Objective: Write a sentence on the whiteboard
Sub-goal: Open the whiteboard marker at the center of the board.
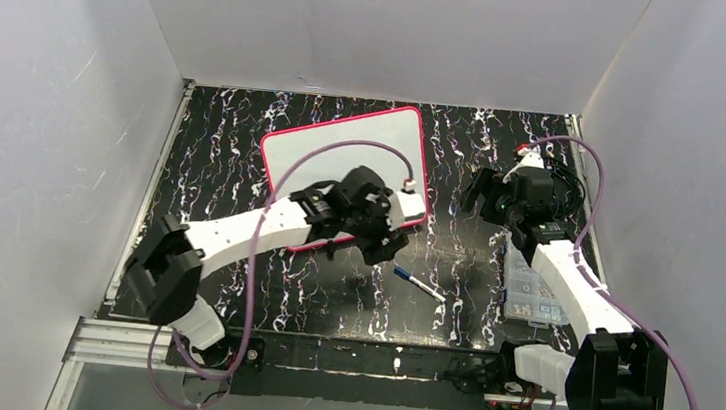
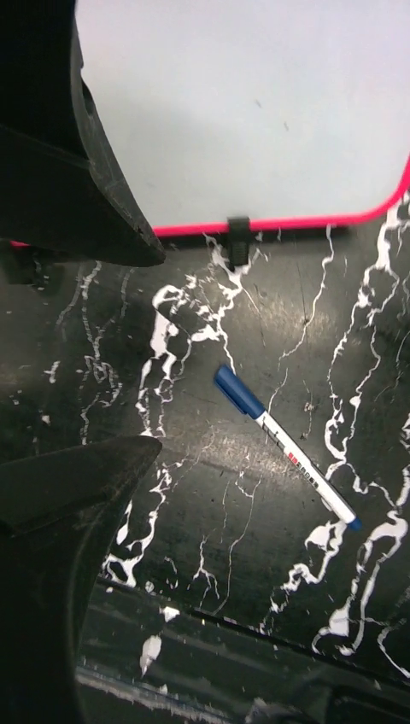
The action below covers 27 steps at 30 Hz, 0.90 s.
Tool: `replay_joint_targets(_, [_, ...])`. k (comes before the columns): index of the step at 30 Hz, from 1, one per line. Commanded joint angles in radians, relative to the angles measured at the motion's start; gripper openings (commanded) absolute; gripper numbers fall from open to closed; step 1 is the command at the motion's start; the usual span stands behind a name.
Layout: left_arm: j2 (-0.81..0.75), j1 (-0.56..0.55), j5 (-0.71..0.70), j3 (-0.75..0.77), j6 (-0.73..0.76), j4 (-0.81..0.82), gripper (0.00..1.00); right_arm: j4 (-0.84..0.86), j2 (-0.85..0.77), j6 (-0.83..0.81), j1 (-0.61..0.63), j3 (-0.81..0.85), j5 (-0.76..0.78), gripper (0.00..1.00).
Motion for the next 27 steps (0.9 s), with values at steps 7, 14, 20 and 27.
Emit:
replay_joint_targets(7, [0.25,-0.064,0.065,0.124,0.095,-0.002,0.56,-0.081,-0.111,-0.004,-0.011,0.078,-0.04,0.95])
replay_joint_targets(14, [0.336,-0.11,0.03,0.135,0.133,0.003,0.47,-0.13,-0.182,-0.017,-0.013,0.07,-0.008,0.95])
replay_joint_targets(20, [0.382,-0.137,0.015,0.138,0.148,0.009,0.42,-0.161,-0.248,-0.027,-0.013,0.059,0.007,0.95])
replay_joint_targets(27, [0.411,-0.171,-0.029,0.131,0.161,0.021,0.35,-0.196,-0.295,-0.048,-0.013,0.071,0.042,0.94])
